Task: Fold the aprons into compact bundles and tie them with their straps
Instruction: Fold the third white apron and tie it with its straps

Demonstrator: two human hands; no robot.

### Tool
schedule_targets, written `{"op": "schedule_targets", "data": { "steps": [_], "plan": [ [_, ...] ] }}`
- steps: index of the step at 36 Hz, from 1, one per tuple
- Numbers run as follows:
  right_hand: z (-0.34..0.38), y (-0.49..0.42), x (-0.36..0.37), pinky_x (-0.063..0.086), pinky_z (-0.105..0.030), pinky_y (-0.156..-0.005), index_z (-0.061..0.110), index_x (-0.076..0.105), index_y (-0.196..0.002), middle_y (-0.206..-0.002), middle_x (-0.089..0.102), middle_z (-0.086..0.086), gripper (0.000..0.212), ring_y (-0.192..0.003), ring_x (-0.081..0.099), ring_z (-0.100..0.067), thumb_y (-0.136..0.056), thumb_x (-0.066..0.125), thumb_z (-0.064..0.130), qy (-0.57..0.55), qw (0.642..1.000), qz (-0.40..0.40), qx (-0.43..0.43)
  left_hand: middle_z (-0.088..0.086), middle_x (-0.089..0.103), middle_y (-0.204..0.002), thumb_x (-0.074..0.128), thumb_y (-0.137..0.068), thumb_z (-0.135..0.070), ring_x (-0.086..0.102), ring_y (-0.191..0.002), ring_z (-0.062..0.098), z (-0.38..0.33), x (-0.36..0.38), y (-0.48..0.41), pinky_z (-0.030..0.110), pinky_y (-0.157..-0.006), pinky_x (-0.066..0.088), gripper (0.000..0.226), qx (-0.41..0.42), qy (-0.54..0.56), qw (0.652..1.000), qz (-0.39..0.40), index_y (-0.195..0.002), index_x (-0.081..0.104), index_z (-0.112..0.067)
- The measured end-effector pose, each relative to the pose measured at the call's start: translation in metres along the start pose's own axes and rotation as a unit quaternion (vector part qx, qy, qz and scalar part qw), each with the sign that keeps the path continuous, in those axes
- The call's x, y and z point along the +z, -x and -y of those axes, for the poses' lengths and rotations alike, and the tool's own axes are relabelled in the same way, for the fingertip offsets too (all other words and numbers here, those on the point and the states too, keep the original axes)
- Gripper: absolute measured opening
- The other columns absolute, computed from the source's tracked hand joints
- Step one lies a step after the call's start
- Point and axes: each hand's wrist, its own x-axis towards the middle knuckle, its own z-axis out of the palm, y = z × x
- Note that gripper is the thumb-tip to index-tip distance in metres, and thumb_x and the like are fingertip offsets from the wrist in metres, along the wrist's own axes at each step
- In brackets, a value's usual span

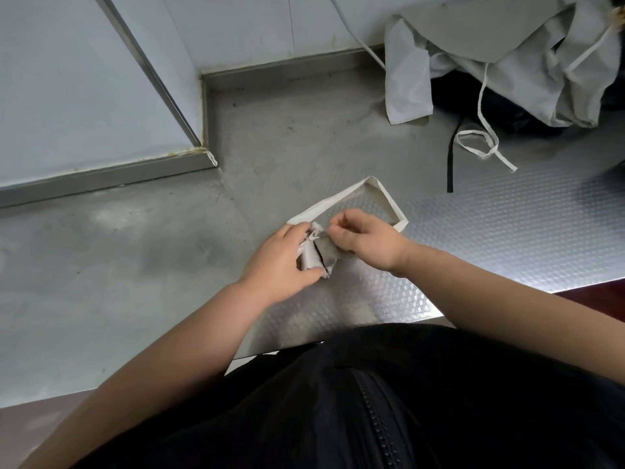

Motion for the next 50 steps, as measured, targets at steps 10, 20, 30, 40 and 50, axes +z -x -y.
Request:
{"op": "schedule_targets", "data": {
  "steps": [10, 20, 30, 40, 50],
  "plan": [
    [0.023, -0.004, -0.018, 0.035, -0.013, -0.048, 0.013, 0.063, -0.099, -0.069, 0.054, 0.004, 0.020, -0.064, 0.053, -0.012, -0.081, 0.071, 0.019, 0.251, 0.968, 0.014, 0.001, -0.007, 0.060, -0.100, 0.070, -0.078, -0.039, 0.059, -0.094, 0.014, -0.005, -0.043, -0.007, 0.024, -0.079, 0.043, 0.042, -0.194, 0.281, 0.883, -0.322, -0.109, 0.047, -0.021],
    [0.049, -0.019, -0.006, 0.036, -0.026, -0.055, 0.010, 0.059, -0.082, -0.067, 0.050, 0.000, 0.012, -0.070, 0.048, -0.020, -0.089, 0.056, 0.019, 0.234, 0.960, -0.137, -0.071, 0.011, 0.012, -0.153, 0.072, -0.076, -0.032, 0.013, -0.142, 0.027, 0.028, -0.046, 0.005, 0.030, -0.113, 0.019, 0.090, -0.250, 0.026, 0.960, -0.125, -0.148, 0.020, -0.015],
    [0.100, -0.028, 0.004, 0.032, -0.009, -0.048, 0.015, 0.059, -0.088, -0.063, 0.047, 0.009, 0.004, -0.056, 0.043, -0.005, -0.091, 0.057, 0.018, 0.175, 0.960, -0.157, -0.152, 0.011, 0.060, -0.075, 0.055, -0.092, -0.027, 0.052, -0.071, 0.023, 0.010, -0.096, -0.020, 0.033, -0.064, 0.036, 0.018, -0.087, 0.089, 0.977, -0.175, -0.091, 0.064, -0.011],
    [0.125, -0.047, 0.005, 0.047, -0.036, -0.071, 0.012, 0.052, -0.074, -0.073, 0.056, -0.002, 0.022, -0.073, 0.050, -0.021, -0.094, 0.048, 0.018, -0.033, 0.981, -0.179, -0.060, 0.001, 0.043, -0.062, 0.041, -0.090, 0.001, 0.043, -0.051, 0.014, 0.026, -0.164, -0.012, 0.023, -0.056, 0.045, 0.025, -0.200, 0.438, 0.797, -0.364, -0.073, 0.052, -0.015],
    [0.187, -0.029, 0.002, 0.031, -0.027, -0.049, 0.016, 0.037, -0.060, -0.044, 0.030, -0.001, 0.039, -0.033, 0.031, -0.017, -0.097, 0.040, 0.027, -0.252, 0.954, -0.148, -0.071, 0.000, 0.035, -0.061, 0.049, -0.089, -0.006, 0.033, -0.049, 0.013, 0.012, -0.200, 0.018, 0.026, -0.056, 0.045, 0.018, -0.193, 0.472, 0.770, -0.384, -0.074, 0.053, -0.014]
  ]
}}
